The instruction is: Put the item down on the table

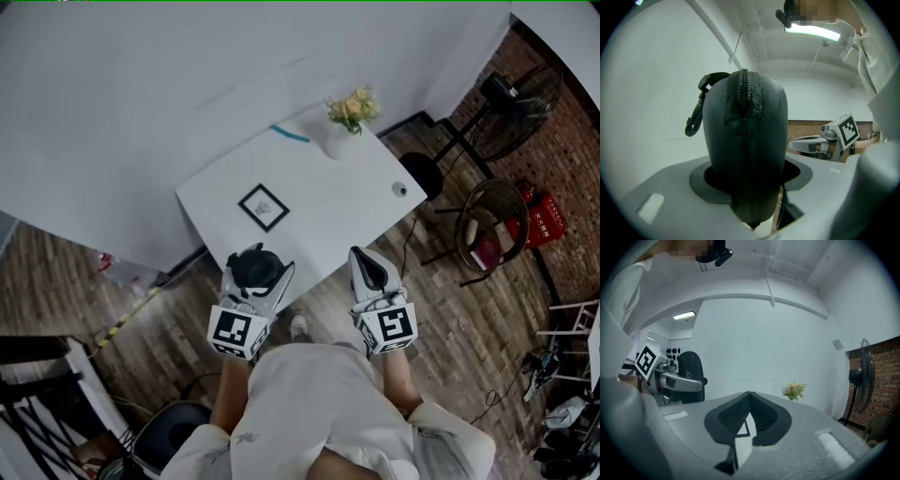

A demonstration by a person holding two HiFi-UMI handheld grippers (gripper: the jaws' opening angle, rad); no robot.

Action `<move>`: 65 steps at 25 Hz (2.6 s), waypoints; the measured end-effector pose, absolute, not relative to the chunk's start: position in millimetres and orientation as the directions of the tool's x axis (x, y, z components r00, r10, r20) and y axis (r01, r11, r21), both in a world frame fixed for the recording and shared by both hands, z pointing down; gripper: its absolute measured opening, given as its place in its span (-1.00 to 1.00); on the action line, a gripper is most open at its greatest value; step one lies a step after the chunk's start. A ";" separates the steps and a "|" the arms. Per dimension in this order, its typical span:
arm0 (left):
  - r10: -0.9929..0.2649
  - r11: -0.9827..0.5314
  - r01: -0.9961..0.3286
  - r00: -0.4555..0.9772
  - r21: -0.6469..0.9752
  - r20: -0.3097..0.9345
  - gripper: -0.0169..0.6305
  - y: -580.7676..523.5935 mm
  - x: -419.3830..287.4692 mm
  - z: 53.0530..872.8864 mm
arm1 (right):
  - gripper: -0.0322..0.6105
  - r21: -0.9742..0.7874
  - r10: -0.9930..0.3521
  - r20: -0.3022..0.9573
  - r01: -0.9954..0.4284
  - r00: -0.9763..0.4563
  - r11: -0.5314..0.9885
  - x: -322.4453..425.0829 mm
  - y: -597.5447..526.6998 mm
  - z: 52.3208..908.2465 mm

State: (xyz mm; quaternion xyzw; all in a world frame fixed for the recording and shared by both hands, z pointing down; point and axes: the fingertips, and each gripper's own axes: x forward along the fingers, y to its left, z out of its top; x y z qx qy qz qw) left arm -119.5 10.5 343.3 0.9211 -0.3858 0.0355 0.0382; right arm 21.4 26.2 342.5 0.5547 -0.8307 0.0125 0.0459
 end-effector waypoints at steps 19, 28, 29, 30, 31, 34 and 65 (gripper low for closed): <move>-0.689 -0.712 -0.696 0.718 0.093 0.099 -0.03 -49.6 -113.5 363.7 | -0.89 0.031 -0.928 0.120 -0.933 -0.354 0.359 25.7 -22.9 355.0; -0.703 -0.695 -0.713 0.701 0.090 0.122 -0.04 -99.4 -90.2 371.3 | -0.89 0.004 -0.915 0.133 -0.923 -0.381 0.384 49.5 -78.0 363.9; -0.705 -0.692 -0.716 0.698 0.094 0.126 -0.03 -107.0 -86.8 373.9 | -0.89 -0.002 -0.912 0.138 -0.920 -0.388 0.391 52.3 -87.0 366.6; -0.707 -0.689 -0.719 0.695 0.098 0.131 -0.03 -114.3 -83.4 376.9 | -0.89 -0.009 -0.907 0.144 -0.917 -0.396 0.399 54.8 -95.4 369.7; -0.709 -0.684 -0.722 0.692 0.103 0.137 -0.03 -121.1 -79.8 380.1 | -0.89 -0.016 -0.902 0.152 -0.913 -0.405 0.407 57.2 -103.1 372.5; -0.713 -0.673 -0.731 0.682 0.116 0.162 -0.03 -139.9 -68.5 389.9 | -0.89 -0.028 -0.884 0.178 -0.901 -0.431 0.434 64.0 -124.5 379.8; -0.679 -0.544 -0.820 0.554 0.177 0.481 -0.03 -262.9 -15.7 548.4 | -0.89 -0.209 -0.691 0.409 -0.798 -0.596 0.565 87.4 -252.2 523.9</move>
